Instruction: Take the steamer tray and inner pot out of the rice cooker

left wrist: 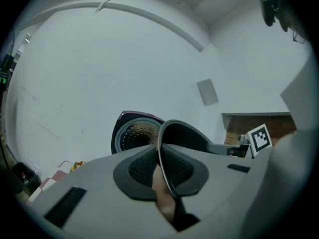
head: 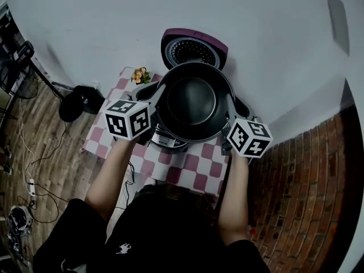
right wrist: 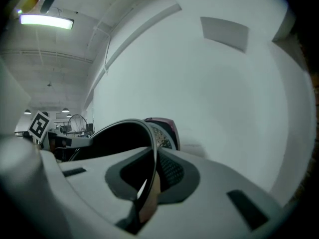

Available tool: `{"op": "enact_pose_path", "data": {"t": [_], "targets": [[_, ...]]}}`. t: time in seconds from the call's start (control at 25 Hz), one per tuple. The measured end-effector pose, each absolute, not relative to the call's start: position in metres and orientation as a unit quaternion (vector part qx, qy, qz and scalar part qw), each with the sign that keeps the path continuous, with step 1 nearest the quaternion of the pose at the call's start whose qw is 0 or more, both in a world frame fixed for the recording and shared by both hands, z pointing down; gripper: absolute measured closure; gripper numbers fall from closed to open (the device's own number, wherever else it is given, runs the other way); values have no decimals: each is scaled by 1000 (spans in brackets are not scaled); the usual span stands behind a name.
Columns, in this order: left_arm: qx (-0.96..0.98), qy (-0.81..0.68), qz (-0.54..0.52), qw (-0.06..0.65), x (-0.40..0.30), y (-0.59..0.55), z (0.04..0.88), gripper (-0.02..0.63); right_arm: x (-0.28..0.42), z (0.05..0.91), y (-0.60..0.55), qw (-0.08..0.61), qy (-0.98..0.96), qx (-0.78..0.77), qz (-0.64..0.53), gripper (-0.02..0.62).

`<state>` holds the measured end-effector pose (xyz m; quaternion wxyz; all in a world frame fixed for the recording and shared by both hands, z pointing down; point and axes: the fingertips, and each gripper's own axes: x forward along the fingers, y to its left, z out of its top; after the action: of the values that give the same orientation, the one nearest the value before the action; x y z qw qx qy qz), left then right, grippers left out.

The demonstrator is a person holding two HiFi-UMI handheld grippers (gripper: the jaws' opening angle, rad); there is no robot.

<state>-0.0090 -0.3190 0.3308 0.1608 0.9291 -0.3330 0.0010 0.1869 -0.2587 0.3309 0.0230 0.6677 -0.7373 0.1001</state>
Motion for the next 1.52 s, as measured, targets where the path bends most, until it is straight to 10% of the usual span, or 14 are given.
{"op": "enact_pose_path", "data": {"t": [1.52], "targets": [[910, -342, 115, 206, 108, -136, 460, 577, 301, 465, -69, 55, -715, 667, 201, 572]]}}
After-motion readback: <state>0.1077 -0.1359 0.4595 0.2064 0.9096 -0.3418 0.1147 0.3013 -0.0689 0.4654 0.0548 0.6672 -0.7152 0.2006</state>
